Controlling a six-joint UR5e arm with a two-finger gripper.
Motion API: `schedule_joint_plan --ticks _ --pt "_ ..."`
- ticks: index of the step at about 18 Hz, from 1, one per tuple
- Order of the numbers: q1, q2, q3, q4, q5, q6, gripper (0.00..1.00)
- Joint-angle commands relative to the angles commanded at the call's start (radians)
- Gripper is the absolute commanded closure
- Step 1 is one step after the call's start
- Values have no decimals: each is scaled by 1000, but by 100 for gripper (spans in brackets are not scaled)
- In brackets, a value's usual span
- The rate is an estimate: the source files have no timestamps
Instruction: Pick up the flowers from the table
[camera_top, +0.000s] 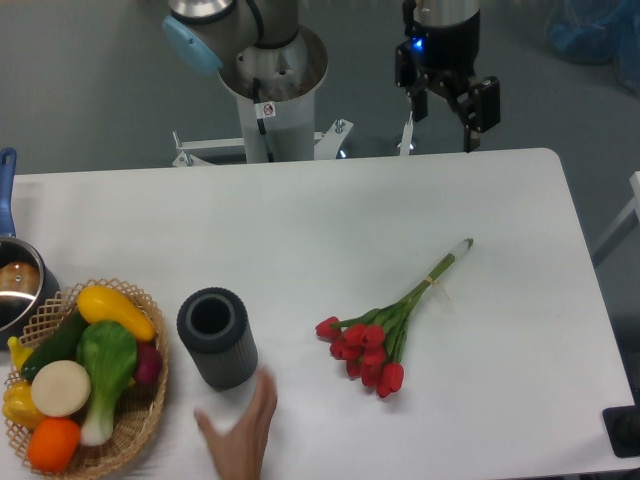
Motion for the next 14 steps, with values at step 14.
schedule_joint_plan --ticks 14 --pt "11 -5 -89 153 -66 -178 0"
